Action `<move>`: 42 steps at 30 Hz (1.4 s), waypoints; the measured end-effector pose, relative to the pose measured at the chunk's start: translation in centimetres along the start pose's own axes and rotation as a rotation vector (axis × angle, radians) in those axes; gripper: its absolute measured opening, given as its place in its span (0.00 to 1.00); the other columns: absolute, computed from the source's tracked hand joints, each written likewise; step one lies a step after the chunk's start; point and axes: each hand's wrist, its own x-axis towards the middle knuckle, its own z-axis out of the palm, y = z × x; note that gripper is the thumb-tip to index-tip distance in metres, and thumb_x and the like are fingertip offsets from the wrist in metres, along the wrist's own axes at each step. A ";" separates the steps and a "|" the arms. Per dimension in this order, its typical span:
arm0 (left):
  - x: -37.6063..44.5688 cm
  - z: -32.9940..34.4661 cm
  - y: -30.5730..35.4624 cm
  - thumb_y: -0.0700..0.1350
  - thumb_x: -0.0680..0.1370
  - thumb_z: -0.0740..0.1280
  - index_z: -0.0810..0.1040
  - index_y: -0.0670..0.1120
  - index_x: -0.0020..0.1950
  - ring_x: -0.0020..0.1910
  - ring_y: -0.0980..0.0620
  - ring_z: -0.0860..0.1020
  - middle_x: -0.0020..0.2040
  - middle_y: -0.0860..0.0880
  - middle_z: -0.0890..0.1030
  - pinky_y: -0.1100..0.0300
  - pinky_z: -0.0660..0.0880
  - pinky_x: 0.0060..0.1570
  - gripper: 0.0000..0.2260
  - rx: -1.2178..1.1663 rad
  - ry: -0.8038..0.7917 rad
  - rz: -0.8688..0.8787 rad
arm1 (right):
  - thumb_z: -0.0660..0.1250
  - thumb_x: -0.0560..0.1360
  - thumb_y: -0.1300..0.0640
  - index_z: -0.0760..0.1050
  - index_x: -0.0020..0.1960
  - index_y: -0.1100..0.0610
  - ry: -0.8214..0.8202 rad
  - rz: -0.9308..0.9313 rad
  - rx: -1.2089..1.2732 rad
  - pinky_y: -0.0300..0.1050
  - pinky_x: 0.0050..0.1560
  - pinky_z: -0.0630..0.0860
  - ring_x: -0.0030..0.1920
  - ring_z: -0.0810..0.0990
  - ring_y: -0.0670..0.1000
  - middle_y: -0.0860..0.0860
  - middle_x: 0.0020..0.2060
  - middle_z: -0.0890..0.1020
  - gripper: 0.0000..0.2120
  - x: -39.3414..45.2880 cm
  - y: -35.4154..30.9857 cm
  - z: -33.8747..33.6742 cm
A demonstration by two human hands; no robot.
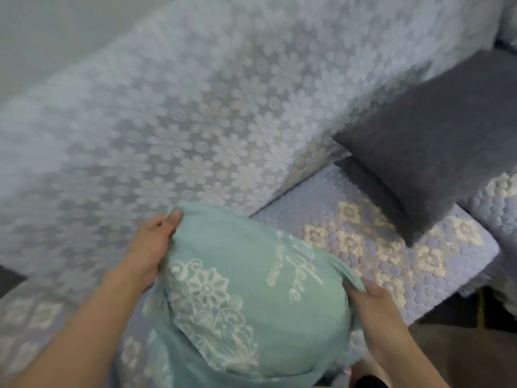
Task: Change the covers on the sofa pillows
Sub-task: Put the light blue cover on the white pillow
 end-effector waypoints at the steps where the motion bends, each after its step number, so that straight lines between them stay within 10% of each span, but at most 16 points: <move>1: -1.4 -2.8 1.4 0.48 0.82 0.66 0.83 0.43 0.51 0.34 0.53 0.84 0.41 0.46 0.87 0.61 0.81 0.34 0.10 -0.060 0.105 0.077 | 0.68 0.78 0.59 0.85 0.42 0.55 -0.025 -0.096 0.004 0.49 0.45 0.75 0.39 0.84 0.52 0.55 0.39 0.87 0.09 -1.8 -3.2 1.4; 6: -10.6 -19.2 7.3 0.49 0.83 0.65 0.85 0.46 0.49 0.46 0.53 0.85 0.48 0.50 0.87 0.58 0.82 0.48 0.11 -0.402 0.470 0.420 | 0.69 0.78 0.60 0.85 0.43 0.53 -0.189 -0.644 -0.077 0.45 0.42 0.75 0.39 0.81 0.48 0.48 0.39 0.87 0.08 -12.9 -18.7 8.0; 10: -13.0 -25.1 4.3 0.54 0.81 0.68 0.86 0.48 0.49 0.56 0.44 0.83 0.54 0.46 0.86 0.46 0.78 0.60 0.12 -0.376 0.570 0.366 | 0.60 0.80 0.55 0.79 0.43 0.53 0.075 -1.153 -0.361 0.46 0.40 0.72 0.41 0.79 0.53 0.51 0.39 0.83 0.11 -17.3 -23.5 12.7; 13: -13.8 -25.5 3.1 0.65 0.76 0.66 0.78 0.41 0.39 0.41 0.48 0.79 0.38 0.44 0.80 0.54 0.75 0.43 0.26 -0.293 0.732 0.253 | 0.45 0.72 0.52 0.77 0.46 0.59 0.145 -1.258 -0.807 0.54 0.44 0.76 0.46 0.80 0.67 0.64 0.44 0.82 0.22 -18.3 -27.2 16.9; 18: -18.9 -24.7 6.5 0.49 0.84 0.62 0.69 0.41 0.34 0.28 0.55 0.64 0.30 0.46 0.70 0.58 0.59 0.30 0.21 0.086 1.001 0.808 | 0.55 0.78 0.57 0.71 0.43 0.59 0.596 -1.441 -0.175 0.52 0.39 0.63 0.39 0.72 0.61 0.62 0.37 0.76 0.10 -21.4 -30.8 14.5; 20: -18.5 -26.1 6.5 0.46 0.85 0.62 0.72 0.42 0.37 0.28 0.47 0.68 0.31 0.41 0.75 0.54 0.59 0.32 0.17 0.440 1.051 0.787 | 0.55 0.79 0.58 0.69 0.43 0.58 0.532 -1.535 -0.364 0.50 0.37 0.62 0.36 0.69 0.58 0.61 0.35 0.73 0.08 -20.9 -29.2 16.9; 23: -16.7 -27.4 6.6 0.47 0.86 0.58 0.77 0.39 0.41 0.39 0.35 0.78 0.39 0.34 0.80 0.48 0.67 0.36 0.18 0.510 0.963 0.601 | 0.58 0.77 0.64 0.71 0.45 0.59 0.235 -1.227 -0.954 0.52 0.40 0.72 0.42 0.77 0.63 0.62 0.43 0.80 0.04 -18.8 -30.4 18.2; 29: -18.7 -28.1 9.9 0.52 0.85 0.61 0.67 0.40 0.33 0.28 0.52 0.63 0.28 0.47 0.66 0.48 0.55 0.35 0.24 0.152 0.972 0.683 | 0.55 0.78 0.63 0.68 0.38 0.60 0.261 -1.239 -0.702 0.52 0.34 0.63 0.35 0.71 0.56 0.55 0.34 0.75 0.11 -20.5 -29.3 14.1; 36: -15.4 -28.4 14.8 0.53 0.84 0.59 0.77 0.36 0.39 0.41 0.41 0.77 0.39 0.36 0.79 0.48 0.67 0.40 0.24 0.197 0.934 0.541 | 0.60 0.81 0.60 0.78 0.44 0.65 -0.313 -0.790 -0.614 0.42 0.26 0.65 0.27 0.71 0.54 0.59 0.28 0.75 0.13 -20.0 -27.7 11.2; 39: -9.5 -21.3 17.1 0.52 0.76 0.60 0.81 0.39 0.45 0.46 0.46 0.80 0.48 0.36 0.84 0.48 0.75 0.48 0.18 0.247 0.567 0.596 | 0.64 0.81 0.55 0.80 0.45 0.64 -0.311 -0.486 -0.553 0.38 0.26 0.63 0.25 0.68 0.51 0.58 0.29 0.74 0.14 -15.2 -24.7 7.3; 42: -3.5 -9.5 12.3 0.46 0.83 0.62 0.75 0.47 0.72 0.65 0.51 0.75 0.65 0.50 0.78 0.59 0.68 0.69 0.18 0.516 -0.011 0.537 | 0.66 0.80 0.58 0.78 0.48 0.60 -0.136 -0.256 -0.602 0.37 0.26 0.64 0.26 0.69 0.50 0.55 0.30 0.75 0.06 -7.3 -19.1 2.2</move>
